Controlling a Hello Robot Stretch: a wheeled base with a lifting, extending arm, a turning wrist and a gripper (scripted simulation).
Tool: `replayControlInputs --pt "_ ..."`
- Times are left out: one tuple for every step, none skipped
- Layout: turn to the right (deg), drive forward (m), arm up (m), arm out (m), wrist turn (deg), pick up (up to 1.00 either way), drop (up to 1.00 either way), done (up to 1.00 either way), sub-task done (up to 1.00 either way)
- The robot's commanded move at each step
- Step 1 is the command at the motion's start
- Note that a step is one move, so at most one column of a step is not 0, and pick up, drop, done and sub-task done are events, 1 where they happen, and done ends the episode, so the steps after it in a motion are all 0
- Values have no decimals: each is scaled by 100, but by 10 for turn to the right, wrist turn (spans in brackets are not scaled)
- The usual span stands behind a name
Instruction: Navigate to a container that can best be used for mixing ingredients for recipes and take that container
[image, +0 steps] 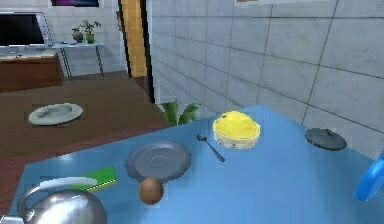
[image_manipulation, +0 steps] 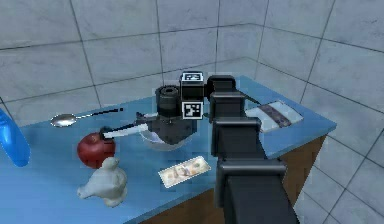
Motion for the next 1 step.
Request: replayControlInputs --pt "0 0 0 0 300 0 0 0 0"
